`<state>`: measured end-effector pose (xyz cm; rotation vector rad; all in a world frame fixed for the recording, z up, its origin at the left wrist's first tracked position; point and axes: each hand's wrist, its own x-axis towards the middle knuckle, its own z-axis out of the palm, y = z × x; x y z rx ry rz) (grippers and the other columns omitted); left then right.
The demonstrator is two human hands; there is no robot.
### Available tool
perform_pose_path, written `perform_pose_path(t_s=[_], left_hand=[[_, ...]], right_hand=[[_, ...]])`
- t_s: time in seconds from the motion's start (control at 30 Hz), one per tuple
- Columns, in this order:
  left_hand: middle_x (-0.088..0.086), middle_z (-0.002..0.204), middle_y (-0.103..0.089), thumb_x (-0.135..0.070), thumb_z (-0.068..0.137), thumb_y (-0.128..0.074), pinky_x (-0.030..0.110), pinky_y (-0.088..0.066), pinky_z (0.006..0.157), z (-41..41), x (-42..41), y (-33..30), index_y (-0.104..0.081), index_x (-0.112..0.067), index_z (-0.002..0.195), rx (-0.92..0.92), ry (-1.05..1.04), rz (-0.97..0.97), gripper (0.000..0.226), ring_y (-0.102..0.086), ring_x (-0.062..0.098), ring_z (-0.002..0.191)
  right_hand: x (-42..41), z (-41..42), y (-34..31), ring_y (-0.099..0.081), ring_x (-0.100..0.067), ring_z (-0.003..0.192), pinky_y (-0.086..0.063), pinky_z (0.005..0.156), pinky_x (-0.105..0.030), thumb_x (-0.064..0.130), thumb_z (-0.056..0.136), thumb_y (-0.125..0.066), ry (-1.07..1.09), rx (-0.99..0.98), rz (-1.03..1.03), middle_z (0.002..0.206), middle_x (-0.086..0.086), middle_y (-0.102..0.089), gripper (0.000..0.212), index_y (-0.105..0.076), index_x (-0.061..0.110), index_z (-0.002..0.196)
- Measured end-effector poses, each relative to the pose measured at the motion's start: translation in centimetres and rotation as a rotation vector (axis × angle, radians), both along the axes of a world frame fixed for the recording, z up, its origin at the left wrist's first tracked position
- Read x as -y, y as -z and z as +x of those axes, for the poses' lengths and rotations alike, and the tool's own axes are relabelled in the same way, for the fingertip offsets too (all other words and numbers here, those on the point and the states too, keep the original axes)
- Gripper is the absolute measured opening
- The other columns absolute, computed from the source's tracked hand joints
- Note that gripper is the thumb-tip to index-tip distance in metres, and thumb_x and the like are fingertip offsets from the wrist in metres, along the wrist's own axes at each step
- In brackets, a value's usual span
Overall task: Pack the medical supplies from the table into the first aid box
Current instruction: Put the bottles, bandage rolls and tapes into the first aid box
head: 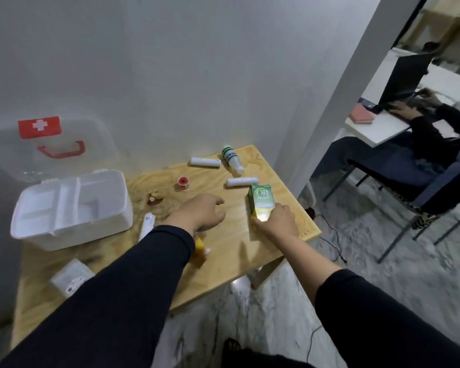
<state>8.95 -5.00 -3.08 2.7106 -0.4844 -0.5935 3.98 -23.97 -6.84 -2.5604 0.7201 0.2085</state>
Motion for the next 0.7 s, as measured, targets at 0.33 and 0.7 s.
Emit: perform_pose_path(t_s=[0.33,0.7], left_hand=[[0.001,0.146,-0.049,-0.037,0.092,-0.052,0.04,-0.043,0.106,1.3,3.4,1.5,-0.048,-0.022,0.141,-0.044,-0.024,0.036,0.051,-0.046,0.023,0.133],[0.0,0.146,-0.05,-0.028,0.091,-0.053,0.036,-0.043,0.104,2.2,-1.2,-2.3,-0.047,-0.024,0.142,0.056,-0.265,-0.043,0.052,-0.049,0.024,0.131]], right_hand=[[2.4,0.3,1.7,-0.053,-0.029,0.112,-0.049,0.087,-0.04,0.033,0.07,-0.072,0.073,0.101,0.218,0.12,-0.009,-0.05,0.061,-0.047,0.011,0.121],[-0.1,4.8,-6.1,-0.045,-0.027,0.123,-0.041,0.1,-0.037,0.027,0.075,-0.07,-0.39,0.308,0.179,0.132,-0.01,-0.05,0.076,-0.036,0.013,0.142]])
